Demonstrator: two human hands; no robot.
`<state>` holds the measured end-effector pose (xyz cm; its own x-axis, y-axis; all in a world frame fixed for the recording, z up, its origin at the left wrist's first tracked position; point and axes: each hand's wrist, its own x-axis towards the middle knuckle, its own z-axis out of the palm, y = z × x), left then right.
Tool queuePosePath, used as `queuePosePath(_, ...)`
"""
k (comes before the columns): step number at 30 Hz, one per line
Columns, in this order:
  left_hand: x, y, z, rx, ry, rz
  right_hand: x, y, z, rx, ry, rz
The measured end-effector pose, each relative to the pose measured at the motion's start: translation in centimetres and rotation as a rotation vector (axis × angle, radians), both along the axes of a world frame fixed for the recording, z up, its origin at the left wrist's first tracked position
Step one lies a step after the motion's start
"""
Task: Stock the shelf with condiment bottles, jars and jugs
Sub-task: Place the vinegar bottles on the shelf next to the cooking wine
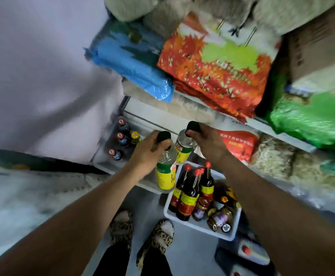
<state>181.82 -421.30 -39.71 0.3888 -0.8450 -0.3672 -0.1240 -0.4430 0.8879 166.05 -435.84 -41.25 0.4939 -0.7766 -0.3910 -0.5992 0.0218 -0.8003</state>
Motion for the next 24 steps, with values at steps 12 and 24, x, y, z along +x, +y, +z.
queuePosePath(12,3.3,-0.3,34.2,-0.318,0.036,0.037,-2.6,4.4,32.9,-0.248,-0.296,-0.029)
queuePosePath(24,5.7,-2.4,56.3,-0.795,0.082,0.059,-0.6,1.1,56.9,-0.543,-0.652,-0.089)
